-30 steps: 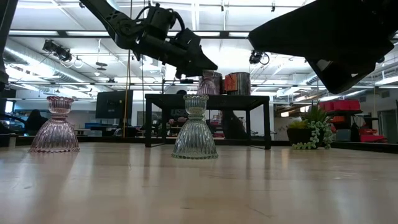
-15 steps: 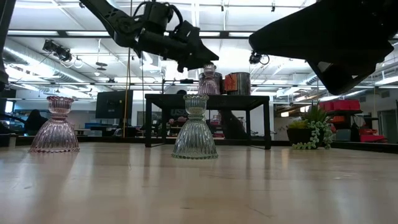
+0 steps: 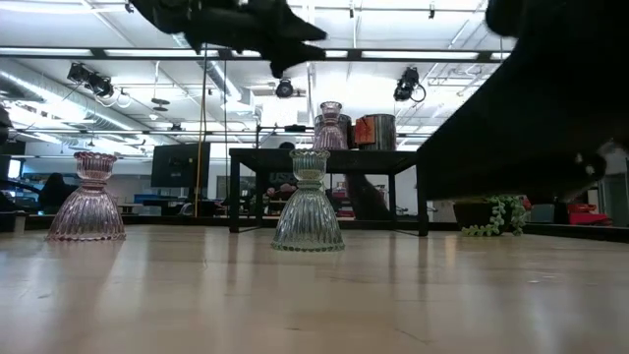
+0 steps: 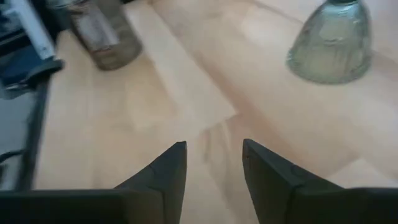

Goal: Pick & Place candle stick holders
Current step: Put the green candle holder on the shelf aligned with the pink candle holder

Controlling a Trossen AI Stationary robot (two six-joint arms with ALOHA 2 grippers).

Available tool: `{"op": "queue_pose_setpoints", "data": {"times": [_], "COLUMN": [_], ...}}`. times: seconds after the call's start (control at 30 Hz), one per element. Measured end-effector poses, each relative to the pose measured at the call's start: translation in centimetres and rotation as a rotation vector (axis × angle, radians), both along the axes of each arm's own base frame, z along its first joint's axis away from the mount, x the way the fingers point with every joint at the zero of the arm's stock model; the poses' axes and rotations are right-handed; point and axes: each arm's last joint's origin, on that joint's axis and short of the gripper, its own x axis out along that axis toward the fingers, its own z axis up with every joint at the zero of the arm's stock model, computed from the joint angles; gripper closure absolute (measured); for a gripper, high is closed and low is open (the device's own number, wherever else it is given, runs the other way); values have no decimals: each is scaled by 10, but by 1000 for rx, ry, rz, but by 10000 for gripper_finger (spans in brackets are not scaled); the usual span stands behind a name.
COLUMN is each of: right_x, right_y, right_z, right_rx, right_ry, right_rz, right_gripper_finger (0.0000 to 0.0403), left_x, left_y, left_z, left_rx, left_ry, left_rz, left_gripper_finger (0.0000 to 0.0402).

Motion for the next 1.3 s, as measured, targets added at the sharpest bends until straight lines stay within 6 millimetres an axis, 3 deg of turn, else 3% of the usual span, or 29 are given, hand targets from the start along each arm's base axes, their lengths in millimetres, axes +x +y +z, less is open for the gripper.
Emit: {"op": "queue_pose_setpoints", "data": {"times": [0.27,0.63,1.07,1.3], "right_x": [22,54,69,79], "right_y": [-28,-79,-114,-126], "right_z": [-1,0,0,8], "right_rx": [-7,-74,-108,-127], "right_ry": [36,67,82,15], "right_rz": [-47,-106,-182,-185], "right_gripper_finger": [193,122,112,114], "left_x": [-35,-44,-49,-48], "left_y": [-27,-54,-56,-56], "left_z": [7,-5,-35,-35], "left_rx": [-96,-77,-96,-96], "left_ry": [200,361,415,405], "left_rz": [-184,-268,-257,-254], "left_gripper_finger": [198,207,207,207]}}
